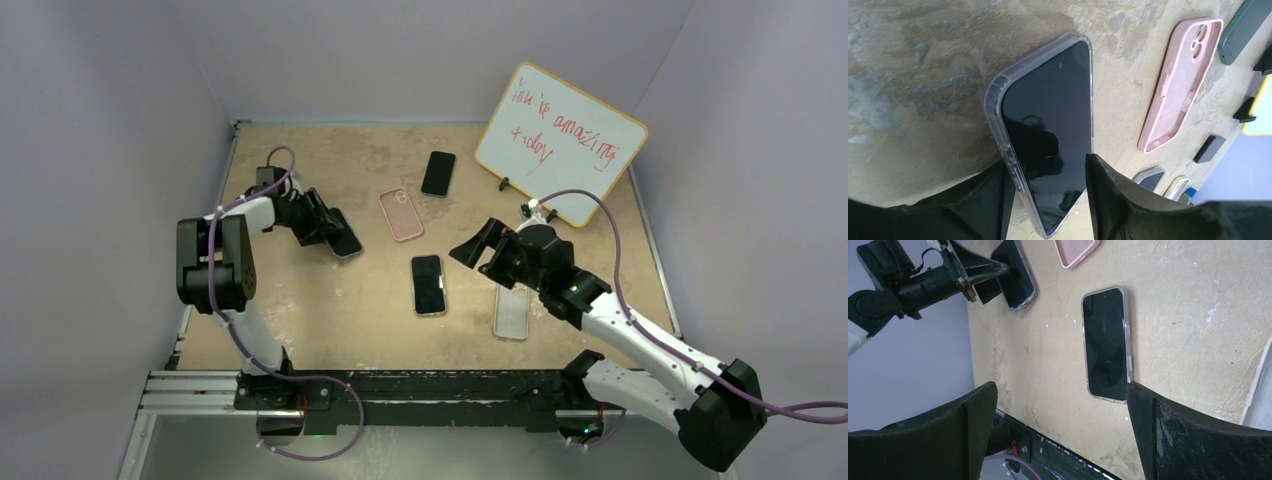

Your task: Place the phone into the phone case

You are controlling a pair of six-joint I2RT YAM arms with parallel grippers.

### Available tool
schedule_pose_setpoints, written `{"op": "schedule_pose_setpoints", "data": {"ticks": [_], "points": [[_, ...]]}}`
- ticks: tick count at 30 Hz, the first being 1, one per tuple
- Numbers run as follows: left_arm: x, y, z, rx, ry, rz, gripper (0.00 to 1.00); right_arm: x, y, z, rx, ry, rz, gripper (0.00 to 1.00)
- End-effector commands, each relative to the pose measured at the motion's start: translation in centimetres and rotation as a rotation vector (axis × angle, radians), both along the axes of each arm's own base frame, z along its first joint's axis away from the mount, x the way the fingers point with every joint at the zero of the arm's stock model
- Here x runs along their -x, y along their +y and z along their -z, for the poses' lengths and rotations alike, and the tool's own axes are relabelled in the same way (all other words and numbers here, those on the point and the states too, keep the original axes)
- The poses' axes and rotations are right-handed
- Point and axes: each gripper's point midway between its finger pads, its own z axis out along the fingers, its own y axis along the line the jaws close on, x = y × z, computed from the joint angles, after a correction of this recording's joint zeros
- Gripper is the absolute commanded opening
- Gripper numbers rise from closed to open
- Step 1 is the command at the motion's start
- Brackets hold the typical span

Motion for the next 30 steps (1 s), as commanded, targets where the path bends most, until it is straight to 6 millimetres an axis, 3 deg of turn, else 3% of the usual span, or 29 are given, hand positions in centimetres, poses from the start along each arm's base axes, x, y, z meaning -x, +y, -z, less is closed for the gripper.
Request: {"op": "schedule_pose_setpoints", "data": {"ticks": [1,3,5,9,14,20,26,30], "points": [[1.2,1.4,-0.5,-0.096,0.027,-0.021,0.57,-0.9,-0.4,0.7,0.008,0.036,0.077,0.99],[1.3,1.3,-1.7,-0.098,-0.024,-0.02,0.76,-1.4,-0.7,1.4,0.038,0.051,0.103,0.99],[2.0,1.4,-2.5,-0.106,-0.057,-0.026,0.84,-1.9,-0.6,1.9,0.065,0.052,0.106,0.99],[2.8,0.6,-4.5,-0.084,-0.125,-0.003,0.89,-3.0,0.1,2.0,0.136,0.03,0.055,0.99],[4.3,-1.2,-6.7,-0.061,-0.202,0.088,0.9,-6.2,-0.2,3.0,0.254,0.013,0.125,0.99],[7.2,-4.0,-8.3,0.01,-0.29,0.175,0.9,-12.1,1.1,3.7,0.377,-0.067,0.182,0.99],[9.0,-4.0,-6.9,-0.018,-0.266,0.232,0.9,-19.2,3.1,4.7,0.562,-0.125,0.211,0.99],[9.6,-4.5,-7.4,0.005,-0.283,0.258,0.89,-23.1,4.5,6.2,0.656,-0.128,0.215,0.99]]}}
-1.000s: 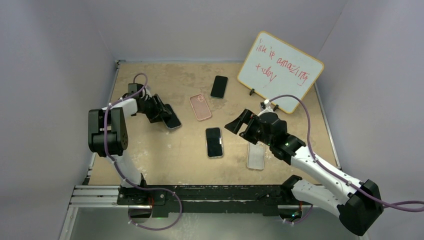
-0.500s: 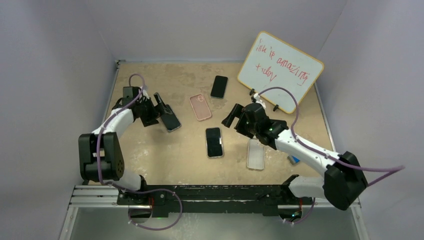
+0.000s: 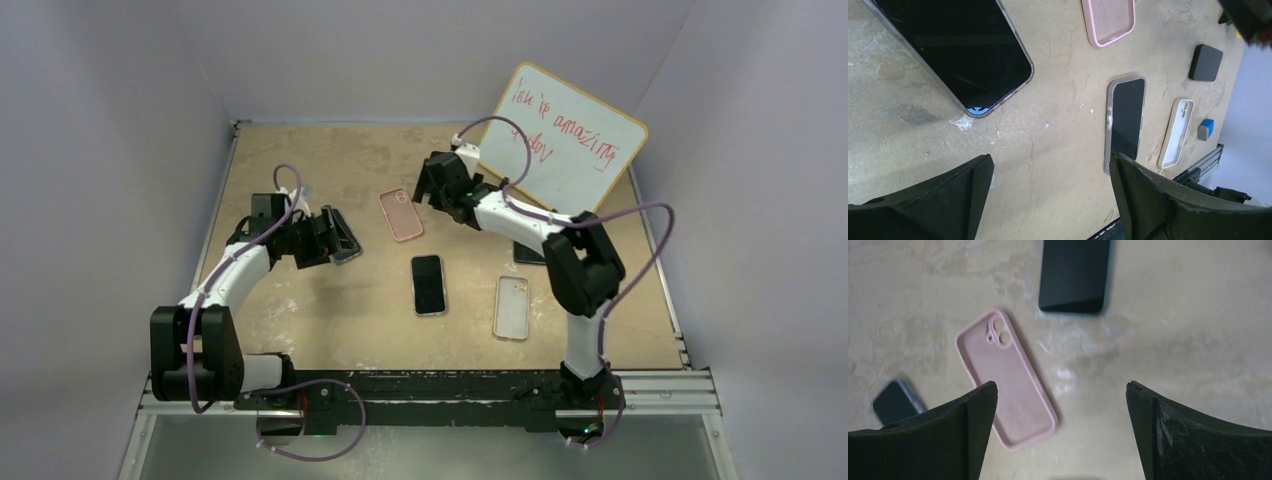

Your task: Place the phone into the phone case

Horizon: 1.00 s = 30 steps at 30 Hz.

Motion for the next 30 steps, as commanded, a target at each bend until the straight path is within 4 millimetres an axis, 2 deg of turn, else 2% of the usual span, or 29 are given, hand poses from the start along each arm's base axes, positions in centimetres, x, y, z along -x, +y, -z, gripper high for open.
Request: {"op": "schedule_pose_setpoints", "data": {"ticks": [1,3,6,11,20,30], "points": [[0.4,-0.5,-1.1,0.011,-0.075,0.056,0.89,-4.7,0.1,0.1,0.145,-0.053,0.032,0.99],[0.4,-0.4,-1.8,0.005,-0.107,0.049,0.89,-6.6,1.0,1.4,0.155,-0.044,0.026,0.99],[0.5,-0.4,-2.0,0.005,-0.115,0.054,0.9,-9.1,1.1,2.8,0.209,-0.051,0.052,0.98],[0.5,-0.6,-1.8,0.015,-0.104,0.061,0.9,-11.4,0.5,4.1,0.291,-0.06,0.084,0.98],[0.3,-0.3,-1.7,-0.001,-0.102,0.048,0.9,-12.2,-0.1,6.8,0.287,-0.02,0.045,0.99],[-0.3,0.3,-1.5,-0.028,-0.099,0.006,0.89,-12.1,0.0,10.0,0.285,0.042,-0.001,0.88]]}}
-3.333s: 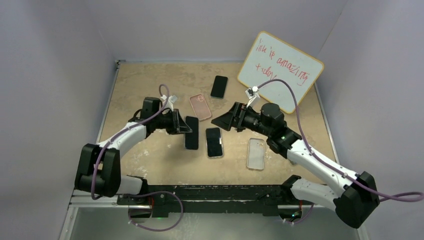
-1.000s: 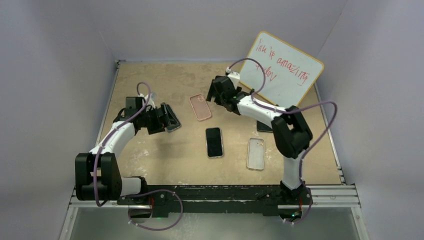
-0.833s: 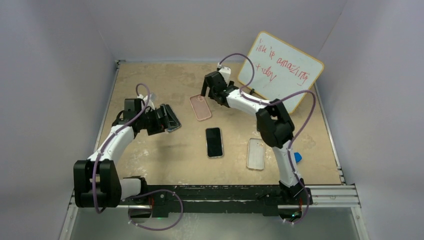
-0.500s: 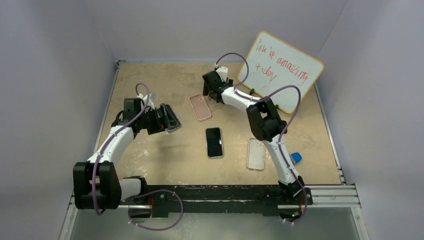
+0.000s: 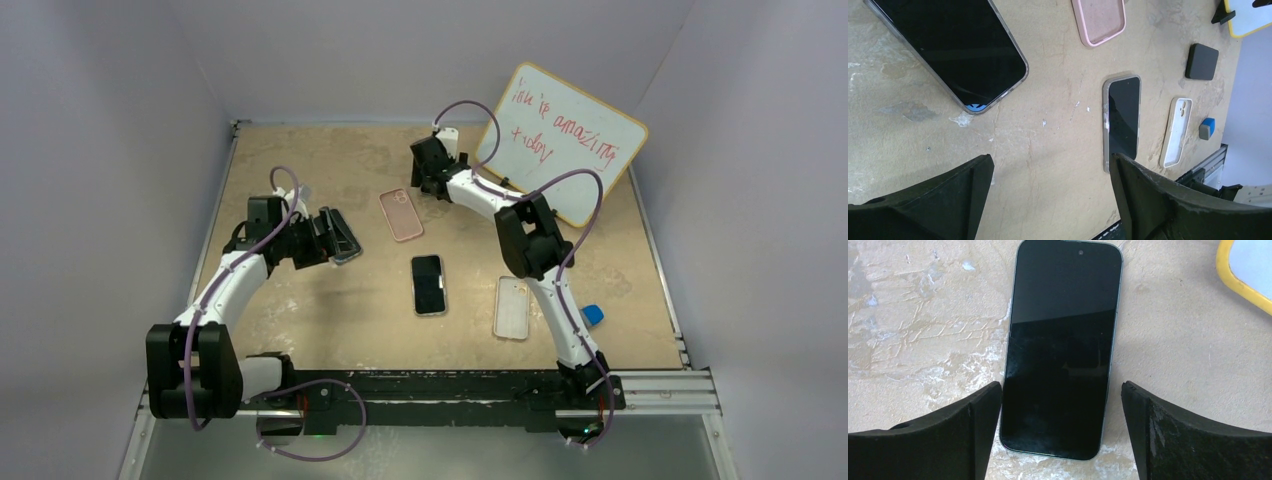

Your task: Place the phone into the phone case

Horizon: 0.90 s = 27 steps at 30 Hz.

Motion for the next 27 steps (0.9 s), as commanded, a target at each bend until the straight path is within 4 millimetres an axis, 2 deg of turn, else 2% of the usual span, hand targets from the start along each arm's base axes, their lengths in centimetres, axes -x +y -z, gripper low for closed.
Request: {"op": "schedule_pose_setpoints", "data": {"ticks": [1,6,8,15,21,27], "points": [[-1.1,0.4,-0.4,-0.026,-0.034,-0.018,0.89,0.6,0.0,2.7,0.003,0.074,-0.035,0.87],[-2.2,0.2,-0.7,0.005,-0.017,-0.042,0.86,1.1,-0.5,3.0,0.04,0.093,-0.049,0.78],[-2.6,-1.0,-1.0,0.007,-0.017,-0.027,0.84,1.2,-0.8,2.8,0.049,0.093,-0.053,0.74],[-5.9,-2.4,-1.6,-0.009,-0.027,-0.036,0.8,2.9,-0.9,1.7,0.019,0.1,-0.094,0.61],[-9.4,-3.8,-0.9,0.039,-0.007,-0.066,0.75,5.9,-2.3,0.7,-0.012,0.106,-0.091,0.53],[-13.1,-6.1,-0.2,0.05,-0.009,-0.09,0.69,10.3,-3.7,0.0,-0.072,0.144,-0.089,0.49]]}}
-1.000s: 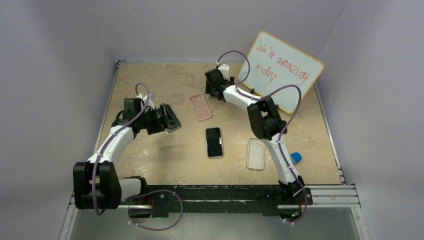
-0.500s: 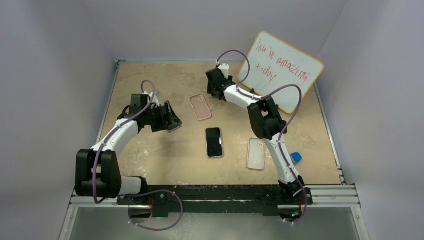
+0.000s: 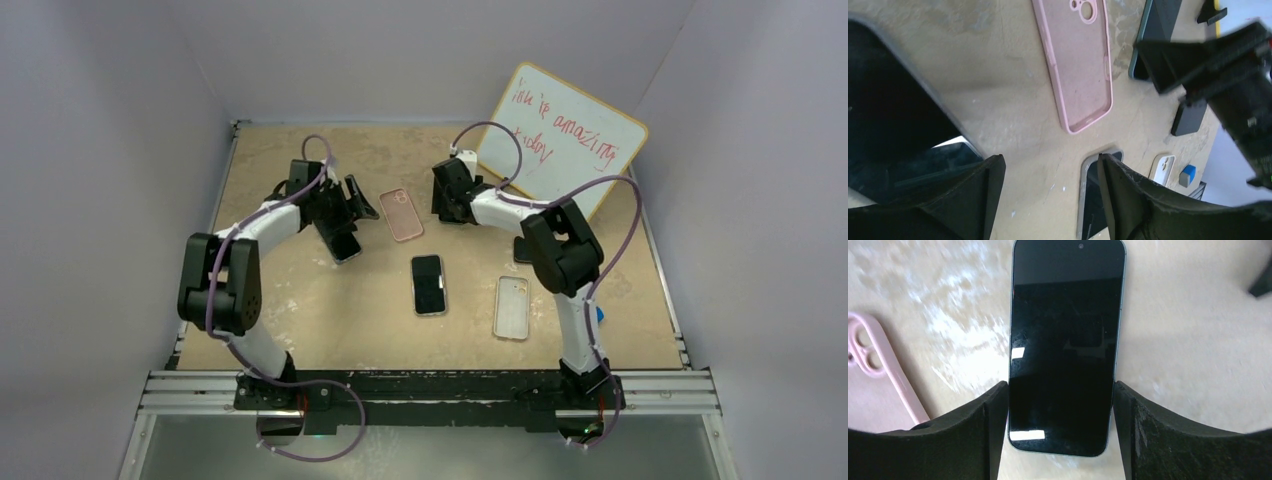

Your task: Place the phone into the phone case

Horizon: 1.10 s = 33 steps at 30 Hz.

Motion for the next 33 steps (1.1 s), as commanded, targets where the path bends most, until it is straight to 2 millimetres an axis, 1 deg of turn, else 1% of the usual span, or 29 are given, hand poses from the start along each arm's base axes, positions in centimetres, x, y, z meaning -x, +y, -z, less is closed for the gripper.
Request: {"op": "schedule_pose_setpoints", "data": {"ticks": [1,4,7,12,16,19,23,26,28,33], "points": [[-4.5,-2.3,-1.7,0.015,-0.084,-0.03,0.69,3.8,-0.8,-0.3,-0.066,0.069,-0.003,0.49],[-5.8,-3.1,-0.4,0.011,-0.056,-0.035,0.65,5.8,-1.0,-0.2,-0.096,0.086,-0.025,0.48],[-6.9,-3.2,0.6,0.005,-0.045,-0.048,0.61,7.4,-1.3,-0.3,-0.098,0.106,-0.03,0.47],[-8.1,-3.6,2.2,-0.005,-0.026,-0.061,0.57,9.7,-1.5,-0.3,-0.107,0.123,-0.049,0.46],[-8.2,-4.3,3.4,-0.018,0.0,-0.05,0.56,11.2,-1.6,-0.4,-0.11,0.133,-0.06,0.45],[-8.3,-4.7,4.3,-0.06,0.013,-0.042,0.55,12.1,-1.5,-0.3,-0.112,0.146,-0.072,0.45],[-7.8,-4.9,5.4,-0.107,0.034,-0.033,0.54,13.1,-1.5,-0.3,-0.127,0.144,-0.081,0.44],[-7.2,-4.8,6.4,-0.13,0.059,-0.03,0.48,13.7,-1.2,-0.3,-0.139,0.146,-0.096,0.43],[-7.0,-4.7,6.8,-0.14,0.074,-0.029,0.42,14.0,-1.1,-0.3,-0.137,0.152,-0.102,0.43],[-6.8,-4.8,6.6,-0.182,0.086,0.001,0.25,14.8,-1.2,-0.7,-0.156,0.143,-0.104,0.41]]}}
